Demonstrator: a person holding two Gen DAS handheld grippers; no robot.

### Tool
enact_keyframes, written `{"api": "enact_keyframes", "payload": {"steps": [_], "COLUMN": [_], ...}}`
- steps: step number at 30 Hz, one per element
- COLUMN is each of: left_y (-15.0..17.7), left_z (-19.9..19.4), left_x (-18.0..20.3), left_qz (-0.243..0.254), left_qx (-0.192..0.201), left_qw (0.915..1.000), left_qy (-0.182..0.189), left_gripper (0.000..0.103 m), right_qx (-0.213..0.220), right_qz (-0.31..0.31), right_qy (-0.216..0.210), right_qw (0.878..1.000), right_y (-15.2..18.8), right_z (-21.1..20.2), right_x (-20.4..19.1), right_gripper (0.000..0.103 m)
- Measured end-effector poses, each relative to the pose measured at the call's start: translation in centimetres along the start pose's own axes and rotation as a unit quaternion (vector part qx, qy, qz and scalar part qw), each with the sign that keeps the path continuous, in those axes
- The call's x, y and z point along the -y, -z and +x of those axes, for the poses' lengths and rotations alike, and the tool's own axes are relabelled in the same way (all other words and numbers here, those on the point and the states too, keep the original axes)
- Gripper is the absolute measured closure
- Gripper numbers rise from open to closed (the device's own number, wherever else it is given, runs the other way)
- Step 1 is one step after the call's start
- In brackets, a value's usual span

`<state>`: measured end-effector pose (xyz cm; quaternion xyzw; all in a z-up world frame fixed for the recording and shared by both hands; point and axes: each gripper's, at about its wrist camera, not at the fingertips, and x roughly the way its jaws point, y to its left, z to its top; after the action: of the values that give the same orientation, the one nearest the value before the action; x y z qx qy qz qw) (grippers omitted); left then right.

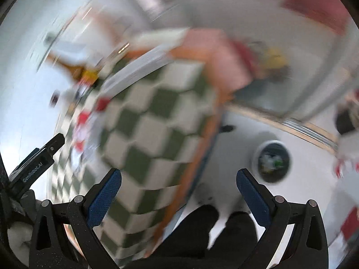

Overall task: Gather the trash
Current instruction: 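Grasp the clear plastic strip with left tool while right tool grasps white tissue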

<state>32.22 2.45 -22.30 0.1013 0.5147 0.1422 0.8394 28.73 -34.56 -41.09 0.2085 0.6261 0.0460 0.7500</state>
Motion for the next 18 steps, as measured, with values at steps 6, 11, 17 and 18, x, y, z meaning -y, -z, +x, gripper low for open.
{"api": "enact_keyframes", "payload": {"steps": [6, 11, 17, 18], "left_y": [6.6, 11.1, 10.8, 9.9], "left_z": [7.7, 10.6, 13.2, 13.6], "left_x": [-12.9, -17.8, -19.2, -19.3], "left_qz": [-0.09, -0.151, -0.18, -0.18], "left_qx": [-0.112, -0.173, -0.188, -0.185], "left_qw": [0.9851, 0.9676, 0.9632, 0.9642], "left_qy": [-0.094, -0.105, -0.069, -0.063], "left_gripper": [0.0, 0.0, 0.0, 0.0], "right_qx": [-0.089, -0.142, -0.105, -0.104], "right_qz": [-0.135, -0.227, -0.273, -0.26], "right_qy": [0.009, 0.071, 0.095, 0.094], "right_qw": [0.987, 0.961, 0.952, 0.955], "right_y": [1.3, 4.4, 5.6, 5.0], "right_z": [11.5, 18.0, 17.6, 17.2], "right_x": [-13.0, -18.1, -18.7, -18.0], "right_gripper": [0.001, 0.031, 0.098, 0.098]}}
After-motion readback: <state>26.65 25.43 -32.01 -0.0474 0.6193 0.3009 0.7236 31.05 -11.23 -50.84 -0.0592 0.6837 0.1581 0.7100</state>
